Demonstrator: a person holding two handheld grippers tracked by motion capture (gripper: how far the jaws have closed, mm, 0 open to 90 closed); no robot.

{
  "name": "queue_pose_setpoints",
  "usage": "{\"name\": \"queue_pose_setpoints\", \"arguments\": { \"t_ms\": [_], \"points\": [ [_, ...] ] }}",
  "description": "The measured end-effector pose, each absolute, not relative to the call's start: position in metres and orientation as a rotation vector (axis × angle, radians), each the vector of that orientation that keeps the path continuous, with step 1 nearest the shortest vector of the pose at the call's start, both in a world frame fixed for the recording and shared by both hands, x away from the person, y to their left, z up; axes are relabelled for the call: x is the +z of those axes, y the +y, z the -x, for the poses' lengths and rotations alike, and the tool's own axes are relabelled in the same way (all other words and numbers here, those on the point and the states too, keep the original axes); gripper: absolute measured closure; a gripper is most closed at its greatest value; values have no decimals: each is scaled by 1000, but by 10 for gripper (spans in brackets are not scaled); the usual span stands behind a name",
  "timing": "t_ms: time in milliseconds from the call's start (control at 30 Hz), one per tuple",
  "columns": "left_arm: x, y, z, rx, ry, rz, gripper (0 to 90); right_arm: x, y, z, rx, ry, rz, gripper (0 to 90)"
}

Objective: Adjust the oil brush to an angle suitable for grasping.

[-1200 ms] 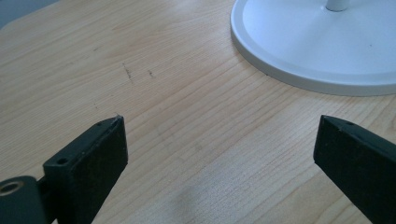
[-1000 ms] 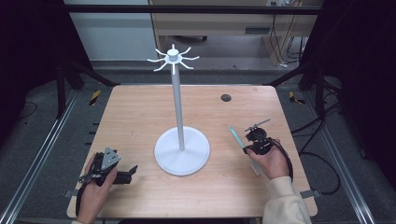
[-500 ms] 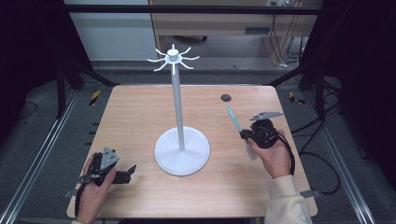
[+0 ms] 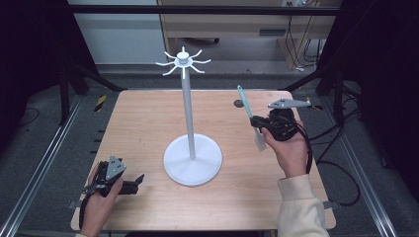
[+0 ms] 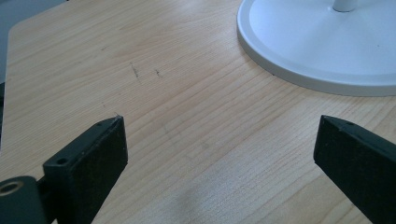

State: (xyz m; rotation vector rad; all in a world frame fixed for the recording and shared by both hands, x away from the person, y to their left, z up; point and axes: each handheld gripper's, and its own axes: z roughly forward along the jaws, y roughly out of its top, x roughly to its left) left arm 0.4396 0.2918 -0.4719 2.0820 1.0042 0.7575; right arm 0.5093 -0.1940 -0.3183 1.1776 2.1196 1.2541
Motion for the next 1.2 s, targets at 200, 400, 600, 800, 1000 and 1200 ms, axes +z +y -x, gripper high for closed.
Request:
{"name": "queue_pose_setpoints", "arguments": {
  "t_ms": [200,400,600,800,1000,1200],
  "points": [
    [-473,291,-441,758,1008,-2080,25,-312,-195,-501,1318,2080,-1146,828],
    [-472,291,-440,754,999,-2079,25,-313,-191,-494,1328,2062,-1134,828],
    [-472,290,-441,749,995,-2081,25,-312,-186,-492,1315,2053,-1115,828],
    [-472,290,-440,749,993,-2083,25,-310,-185,-490,1332,2036,-1100,828],
    [-472,289,-440,749,990,-2086,25,-299,-184,-482,1404,2007,-1070,828],
    [-472,290,-441,746,995,-2081,25,-291,-178,-475,1427,1979,-1048,827]
  ]
}}
